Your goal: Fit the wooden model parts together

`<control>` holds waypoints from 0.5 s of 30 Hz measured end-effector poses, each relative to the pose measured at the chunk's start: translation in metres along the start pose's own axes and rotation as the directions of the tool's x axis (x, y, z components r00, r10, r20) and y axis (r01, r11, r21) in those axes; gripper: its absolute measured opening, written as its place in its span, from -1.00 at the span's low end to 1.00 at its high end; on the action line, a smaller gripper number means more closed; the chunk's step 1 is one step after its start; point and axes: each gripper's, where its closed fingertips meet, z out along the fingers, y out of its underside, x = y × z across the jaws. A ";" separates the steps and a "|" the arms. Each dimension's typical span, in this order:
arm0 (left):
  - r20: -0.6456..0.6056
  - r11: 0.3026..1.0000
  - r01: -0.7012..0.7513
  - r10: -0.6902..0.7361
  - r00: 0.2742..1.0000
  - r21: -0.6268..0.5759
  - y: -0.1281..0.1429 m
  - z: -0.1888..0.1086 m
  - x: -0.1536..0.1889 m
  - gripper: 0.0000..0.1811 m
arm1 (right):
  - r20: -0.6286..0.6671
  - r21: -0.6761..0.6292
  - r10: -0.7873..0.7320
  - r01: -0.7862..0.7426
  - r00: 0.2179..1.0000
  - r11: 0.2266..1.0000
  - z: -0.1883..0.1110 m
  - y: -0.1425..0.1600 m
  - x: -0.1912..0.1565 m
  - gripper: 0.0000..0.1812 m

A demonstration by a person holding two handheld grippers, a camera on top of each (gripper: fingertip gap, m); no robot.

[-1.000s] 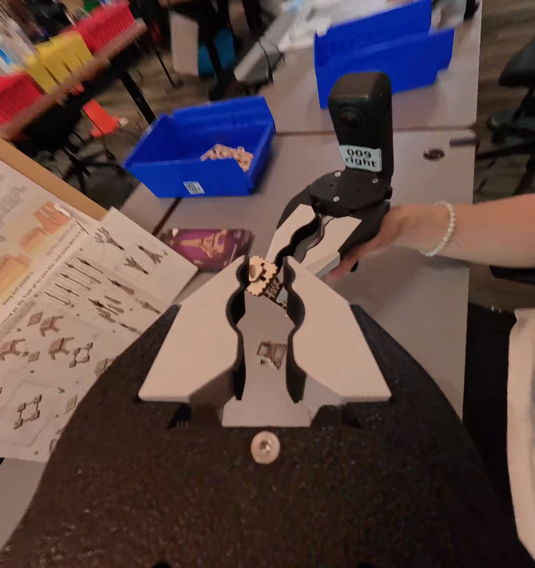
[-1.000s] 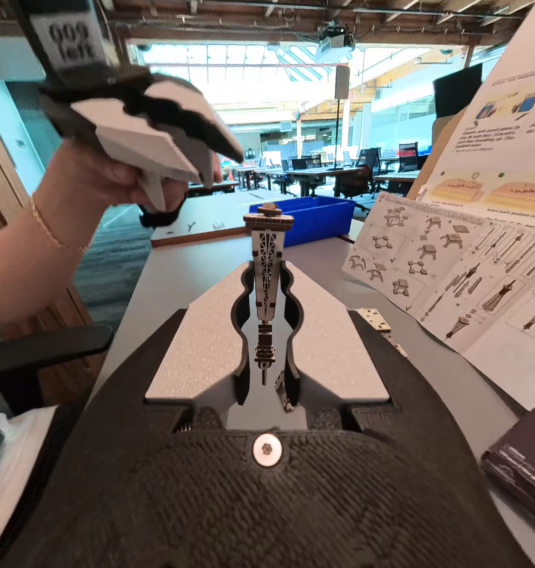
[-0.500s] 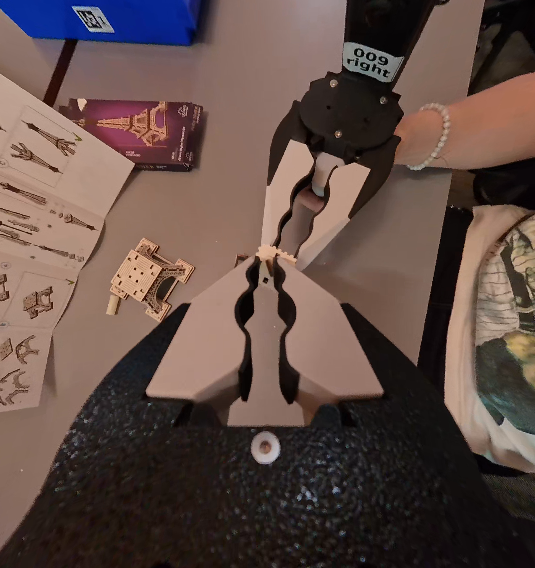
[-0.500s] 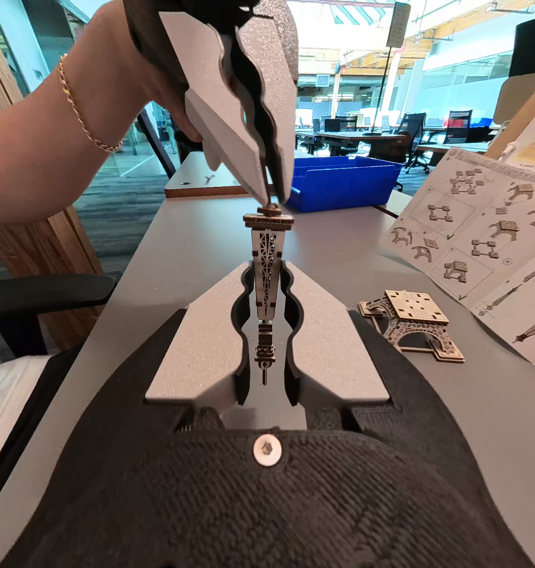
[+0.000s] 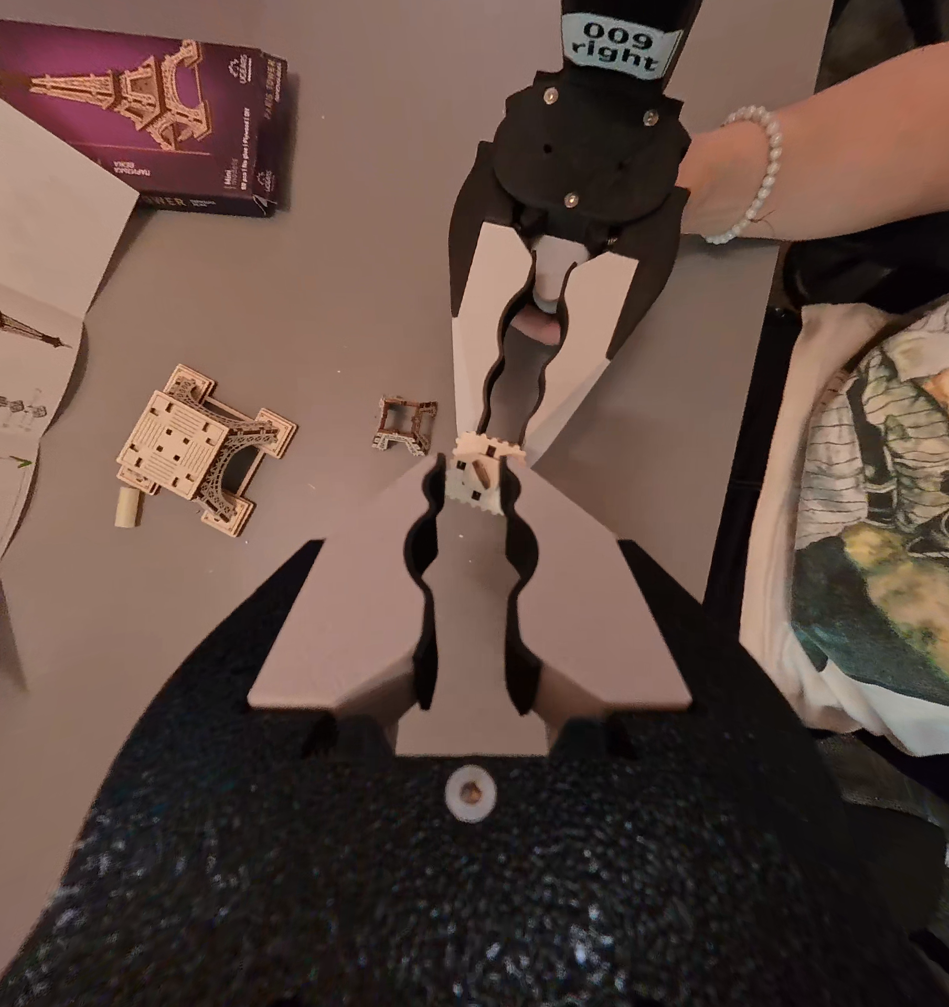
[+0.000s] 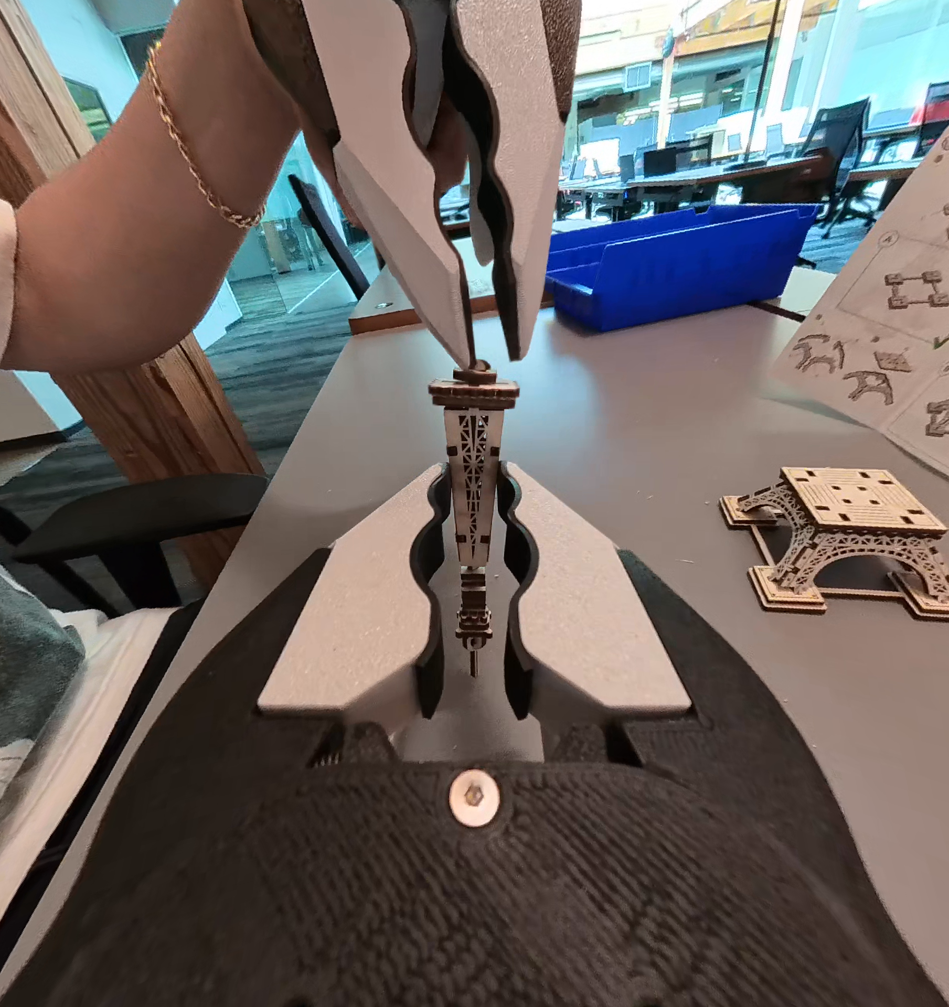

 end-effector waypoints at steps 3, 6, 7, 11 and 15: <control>-0.022 0.998 0.037 -0.036 0.999 0.042 -0.002 -0.003 -0.001 -0.59 | 0.004 0.014 0.021 -0.021 1.000 1.000 -0.001 -0.002 0.002 -0.83; -0.059 0.999 0.030 -0.032 0.998 -0.022 0.010 0.004 0.002 -0.48 | 0.028 0.018 0.026 -0.027 0.999 0.999 -0.002 -0.002 -0.001 -0.83; -0.072 0.999 0.020 -0.023 0.997 -0.045 0.013 0.007 0.005 -0.46 | 0.029 0.013 0.020 -0.020 0.999 1.000 -0.001 -0.002 -0.002 -0.83; -0.108 0.994 -0.036 0.024 0.994 -0.106 0.019 0.017 0.016 -0.55 | 0.029 -0.022 -0.026 0.027 0.999 0.999 0.003 0.003 -0.007 -0.83; -0.073 0.993 -0.071 0.064 0.995 -0.097 0.016 0.021 0.014 -0.67 | 0.038 -0.014 -0.024 0.024 0.999 1.000 0.001 0.002 -0.008 -0.83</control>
